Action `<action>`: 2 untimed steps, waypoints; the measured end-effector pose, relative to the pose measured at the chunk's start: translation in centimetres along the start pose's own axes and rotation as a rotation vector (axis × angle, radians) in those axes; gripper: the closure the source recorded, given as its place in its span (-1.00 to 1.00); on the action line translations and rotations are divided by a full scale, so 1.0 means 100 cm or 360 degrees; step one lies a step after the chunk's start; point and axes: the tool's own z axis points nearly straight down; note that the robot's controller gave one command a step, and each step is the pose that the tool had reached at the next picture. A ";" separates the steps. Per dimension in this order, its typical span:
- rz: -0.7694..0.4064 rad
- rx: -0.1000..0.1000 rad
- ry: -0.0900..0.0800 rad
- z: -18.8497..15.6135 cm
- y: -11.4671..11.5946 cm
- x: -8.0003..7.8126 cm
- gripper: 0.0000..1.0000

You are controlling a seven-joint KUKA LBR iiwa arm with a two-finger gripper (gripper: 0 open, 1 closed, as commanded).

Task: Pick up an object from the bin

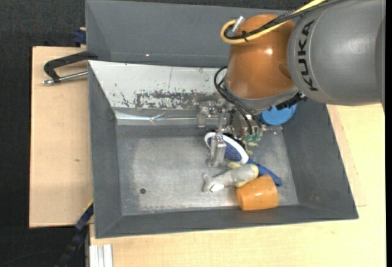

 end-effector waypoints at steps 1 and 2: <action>0.0198 -0.0004 -0.0013 -0.006 -0.034 -0.001 -1.00; -0.0004 -0.0005 -0.0003 0.093 -0.032 -0.008 -1.00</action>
Offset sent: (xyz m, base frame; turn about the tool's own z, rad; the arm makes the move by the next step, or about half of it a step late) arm 0.0024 -0.0336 0.0048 0.1228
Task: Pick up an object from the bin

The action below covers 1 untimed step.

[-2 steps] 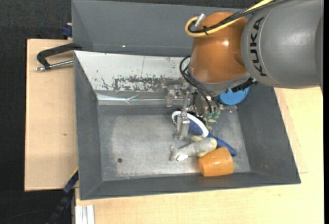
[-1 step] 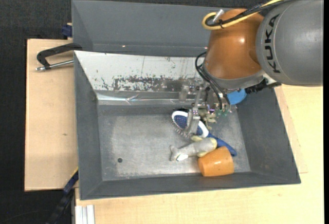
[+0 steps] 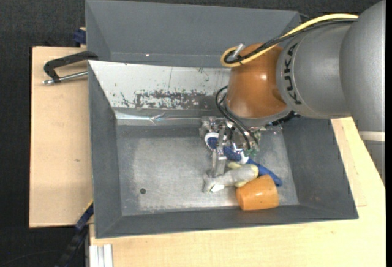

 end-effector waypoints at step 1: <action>0.0003 -0.0002 -0.0011 -0.004 0.000 -0.002 1.00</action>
Offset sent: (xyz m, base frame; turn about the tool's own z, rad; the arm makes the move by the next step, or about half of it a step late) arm 0.0000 0.0000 0.0000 0.0000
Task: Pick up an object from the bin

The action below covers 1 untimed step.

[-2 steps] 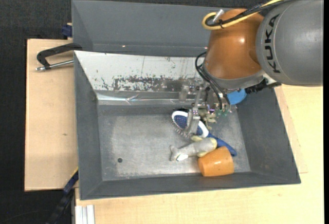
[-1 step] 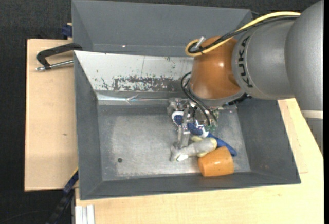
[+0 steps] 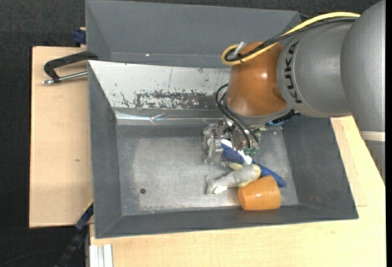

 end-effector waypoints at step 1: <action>0.0231 0.0001 -0.0012 -0.037 0.009 -0.029 1.00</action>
Offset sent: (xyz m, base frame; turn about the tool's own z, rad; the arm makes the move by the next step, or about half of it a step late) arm 0.0262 0.0093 0.0348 0.1458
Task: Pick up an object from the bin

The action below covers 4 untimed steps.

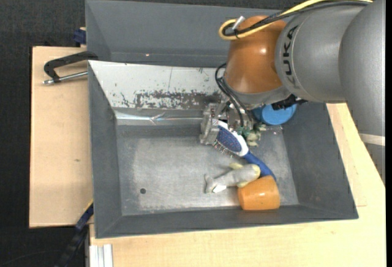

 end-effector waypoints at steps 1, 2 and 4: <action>0.0264 -0.0001 -0.0002 -0.063 -0.009 0.030 1.00; -0.0055 0.0000 -0.0012 -0.169 -0.006 0.006 1.00; 0.0052 0.0004 0.0026 -0.065 -0.014 0.054 -1.00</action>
Offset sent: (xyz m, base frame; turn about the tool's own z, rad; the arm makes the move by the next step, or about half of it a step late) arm -0.0334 -0.0082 0.0596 0.1663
